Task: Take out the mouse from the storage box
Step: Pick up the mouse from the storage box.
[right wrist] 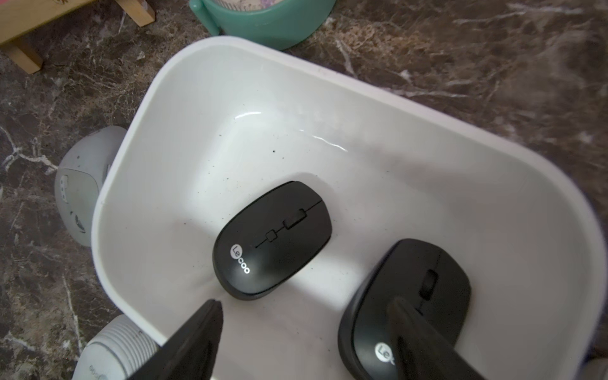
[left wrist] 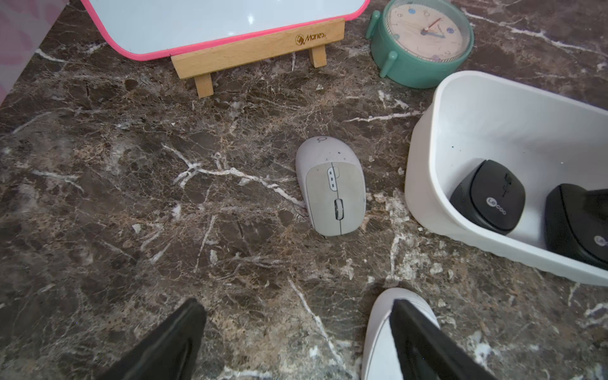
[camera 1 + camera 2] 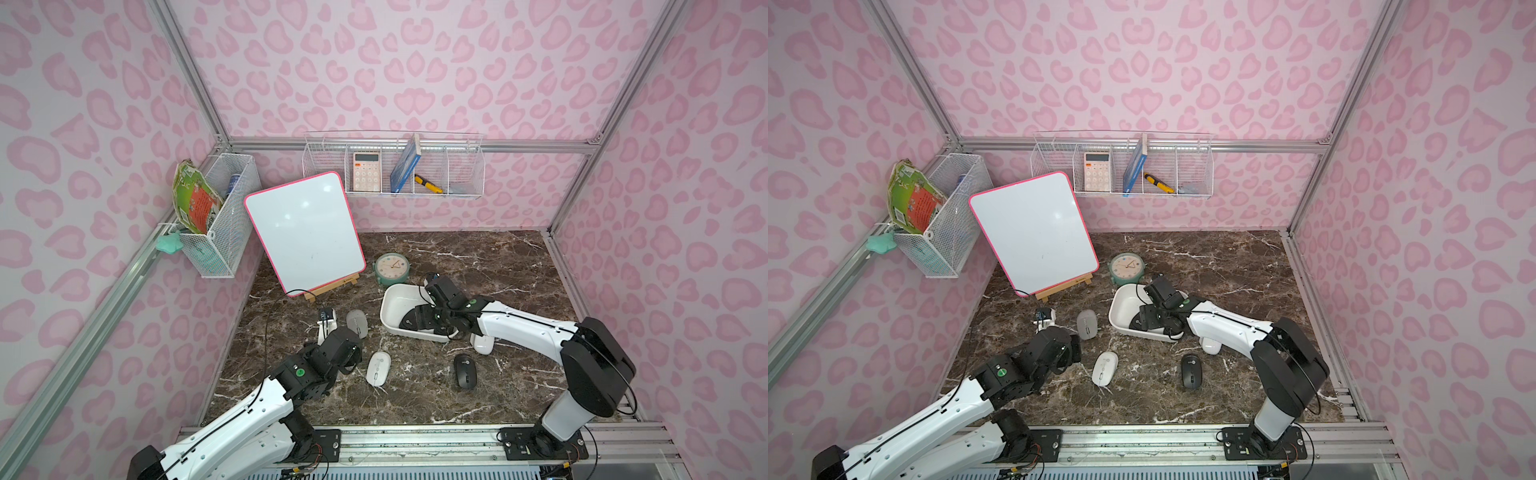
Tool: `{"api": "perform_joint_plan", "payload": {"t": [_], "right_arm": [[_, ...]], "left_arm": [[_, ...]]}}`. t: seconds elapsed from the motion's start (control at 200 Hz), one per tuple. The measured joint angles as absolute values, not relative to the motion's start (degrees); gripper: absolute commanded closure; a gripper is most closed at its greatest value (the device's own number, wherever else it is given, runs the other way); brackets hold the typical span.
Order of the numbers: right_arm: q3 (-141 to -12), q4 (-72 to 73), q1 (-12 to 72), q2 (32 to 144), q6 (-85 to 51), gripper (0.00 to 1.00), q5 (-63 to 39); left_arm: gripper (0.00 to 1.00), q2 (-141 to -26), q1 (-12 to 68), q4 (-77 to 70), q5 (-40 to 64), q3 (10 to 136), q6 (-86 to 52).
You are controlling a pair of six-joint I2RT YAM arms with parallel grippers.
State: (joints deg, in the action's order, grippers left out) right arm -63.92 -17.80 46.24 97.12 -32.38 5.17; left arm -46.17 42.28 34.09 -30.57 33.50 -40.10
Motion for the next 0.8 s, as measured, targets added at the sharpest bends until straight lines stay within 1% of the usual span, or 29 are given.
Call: {"api": "perform_joint_plan", "payload": {"t": [0.23, 0.49, 0.595, 0.715, 0.8], "right_arm": [[-71.37, -20.97, 47.07, 106.30, -34.96, 0.18, 4.12], [-75.48, -23.22, 47.09, 111.22, -37.21, 0.18, 4.71], [-77.28, -23.38, 47.13, 112.88, -37.23, 0.20, 4.73], [-80.79, -23.79, 47.18, 115.18, -36.97, 0.27, 4.78], [-82.63, -24.53, 47.18, 115.98, -36.42, 0.27, 4.95]], "left_arm": [[0.06, -44.42, 42.28, 33.69, -31.31, 31.88, -39.07], [0.06, -41.85, 42.28, 33.32, -31.66, 30.24, -38.65], [0.06, -41.65, 42.28, 32.82, -31.68, 30.20, -38.61], [0.06, -41.65, 42.28, 32.29, -31.68, 29.87, -38.61], [0.06, -41.52, 42.28, 32.25, -31.68, 29.82, -38.61]]}}
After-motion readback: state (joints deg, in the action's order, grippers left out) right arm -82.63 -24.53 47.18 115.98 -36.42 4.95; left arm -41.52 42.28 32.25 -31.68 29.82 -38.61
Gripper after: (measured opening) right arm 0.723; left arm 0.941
